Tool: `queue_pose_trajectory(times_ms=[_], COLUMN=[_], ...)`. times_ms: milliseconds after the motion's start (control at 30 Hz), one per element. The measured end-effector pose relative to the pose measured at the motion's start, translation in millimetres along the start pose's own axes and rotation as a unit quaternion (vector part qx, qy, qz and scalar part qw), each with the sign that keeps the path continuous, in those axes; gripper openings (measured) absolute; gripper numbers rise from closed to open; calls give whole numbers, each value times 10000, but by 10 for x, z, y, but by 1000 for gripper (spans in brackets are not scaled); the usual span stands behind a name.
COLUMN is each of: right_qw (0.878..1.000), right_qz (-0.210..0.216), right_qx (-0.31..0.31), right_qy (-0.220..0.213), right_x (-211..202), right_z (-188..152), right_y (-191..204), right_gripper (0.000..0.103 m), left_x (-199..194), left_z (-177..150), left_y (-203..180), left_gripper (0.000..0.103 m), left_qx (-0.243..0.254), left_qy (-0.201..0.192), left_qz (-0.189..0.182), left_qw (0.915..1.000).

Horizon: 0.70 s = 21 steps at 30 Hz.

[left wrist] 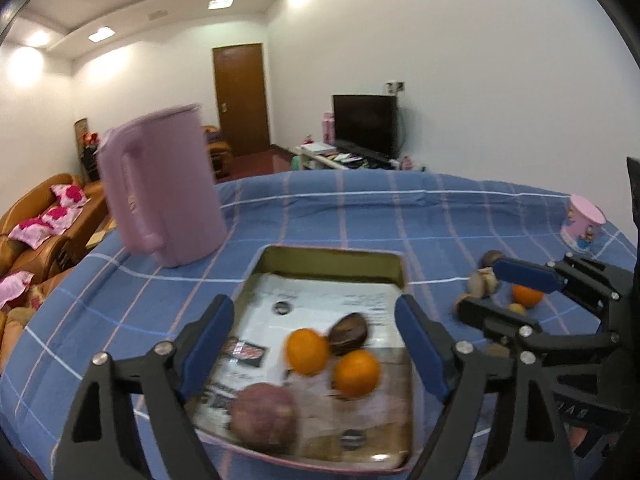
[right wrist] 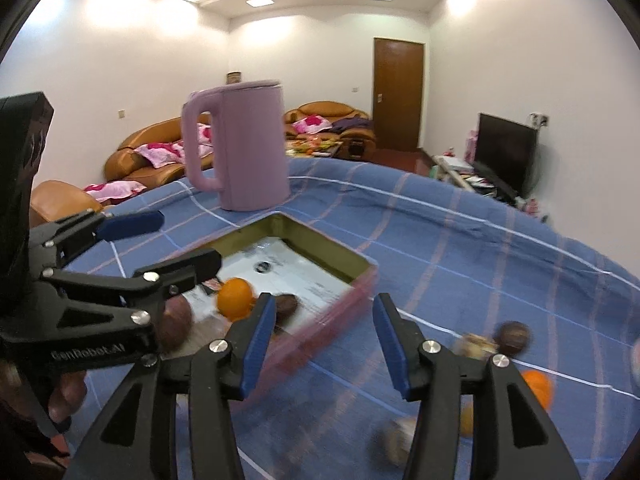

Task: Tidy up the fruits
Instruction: 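Move left gripper to a striped roll cake while right gripper approaches a tan round fruit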

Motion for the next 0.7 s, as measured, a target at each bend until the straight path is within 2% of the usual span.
queue_pose_trajectory(times_ms=[233, 333, 700], right_qw=[9957, 9924, 9854], right_qz=[-732, -901, -1099], right_qx=[560, 839, 1293], right_qy=[-61, -11, -125], right_x=[-399, -442, -474], right_z=[-317, -422, -544], right_y=[-760, -1003, -1284], right_gripper=[56, 56, 57], left_x=[49, 89, 287], left_z=[-18, -50, -207], left_y=[-564, -772, -1304], left_gripper=[87, 87, 87], left_qx=[358, 480, 800], left_qy=[72, 140, 502], left_qz=[-332, -447, -782], left_qw=[9988, 9977, 9925])
Point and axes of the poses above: each gripper's, at about its wrist camera, not at the fingertips, and x roughly the way its jaws point, y to its left, z to its top, the point moved 8 cm from there along x, roughly the way its jaws point, and after that the axes turned 3 degrees about y, right-handed, at the moved point
